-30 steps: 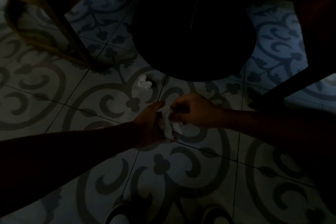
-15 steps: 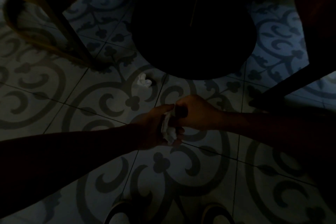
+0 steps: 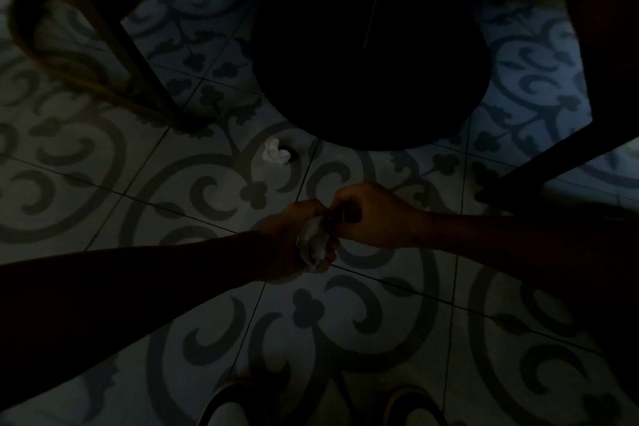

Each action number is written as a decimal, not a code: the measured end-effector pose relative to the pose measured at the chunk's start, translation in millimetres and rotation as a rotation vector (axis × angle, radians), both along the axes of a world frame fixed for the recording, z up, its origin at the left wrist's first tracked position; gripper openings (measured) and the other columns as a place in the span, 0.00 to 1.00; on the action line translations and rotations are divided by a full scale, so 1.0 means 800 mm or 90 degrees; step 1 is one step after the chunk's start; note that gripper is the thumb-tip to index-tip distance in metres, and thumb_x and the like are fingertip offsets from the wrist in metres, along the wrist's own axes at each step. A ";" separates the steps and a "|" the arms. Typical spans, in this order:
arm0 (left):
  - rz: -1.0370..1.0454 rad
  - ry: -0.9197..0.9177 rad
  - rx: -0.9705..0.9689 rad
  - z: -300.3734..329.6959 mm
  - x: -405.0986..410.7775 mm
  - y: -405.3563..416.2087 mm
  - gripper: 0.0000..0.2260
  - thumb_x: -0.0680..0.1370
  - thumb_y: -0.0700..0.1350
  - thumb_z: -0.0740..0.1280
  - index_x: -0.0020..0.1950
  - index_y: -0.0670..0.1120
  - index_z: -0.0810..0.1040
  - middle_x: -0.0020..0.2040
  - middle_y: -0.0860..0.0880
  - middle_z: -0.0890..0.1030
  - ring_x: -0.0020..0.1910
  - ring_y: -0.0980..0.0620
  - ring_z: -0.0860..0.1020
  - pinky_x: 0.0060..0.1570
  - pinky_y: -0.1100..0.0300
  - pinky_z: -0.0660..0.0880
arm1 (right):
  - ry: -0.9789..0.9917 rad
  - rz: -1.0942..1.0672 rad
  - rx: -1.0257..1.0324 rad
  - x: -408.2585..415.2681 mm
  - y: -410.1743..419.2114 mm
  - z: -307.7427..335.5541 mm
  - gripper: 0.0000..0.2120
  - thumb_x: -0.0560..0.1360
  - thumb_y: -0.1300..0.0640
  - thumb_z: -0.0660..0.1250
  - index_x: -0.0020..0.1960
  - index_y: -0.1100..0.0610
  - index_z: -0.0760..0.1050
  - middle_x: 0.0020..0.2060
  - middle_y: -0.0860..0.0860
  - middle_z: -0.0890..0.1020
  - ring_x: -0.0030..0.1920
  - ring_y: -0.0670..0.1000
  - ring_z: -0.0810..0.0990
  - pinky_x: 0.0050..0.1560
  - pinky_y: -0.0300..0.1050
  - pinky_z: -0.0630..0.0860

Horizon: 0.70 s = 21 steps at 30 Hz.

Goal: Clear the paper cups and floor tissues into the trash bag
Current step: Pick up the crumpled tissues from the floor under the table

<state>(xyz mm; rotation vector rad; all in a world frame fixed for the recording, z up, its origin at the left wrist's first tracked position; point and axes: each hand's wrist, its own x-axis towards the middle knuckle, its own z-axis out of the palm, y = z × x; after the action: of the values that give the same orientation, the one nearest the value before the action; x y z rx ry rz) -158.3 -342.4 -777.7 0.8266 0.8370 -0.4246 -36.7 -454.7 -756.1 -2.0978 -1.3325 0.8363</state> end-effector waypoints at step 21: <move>0.126 0.042 0.144 -0.009 -0.053 0.082 0.17 0.74 0.48 0.57 0.35 0.37 0.76 0.29 0.42 0.77 0.26 0.45 0.75 0.30 0.59 0.69 | -0.039 0.022 -0.063 0.008 0.068 -0.052 0.13 0.76 0.56 0.62 0.59 0.56 0.74 0.53 0.54 0.79 0.51 0.53 0.78 0.48 0.46 0.76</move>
<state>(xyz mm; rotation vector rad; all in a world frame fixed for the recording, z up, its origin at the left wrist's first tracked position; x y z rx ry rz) -200.6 -277.2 -784.9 0.9308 1.0306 -0.1852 -30.5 -400.4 -797.6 -2.1988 -1.3898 0.8756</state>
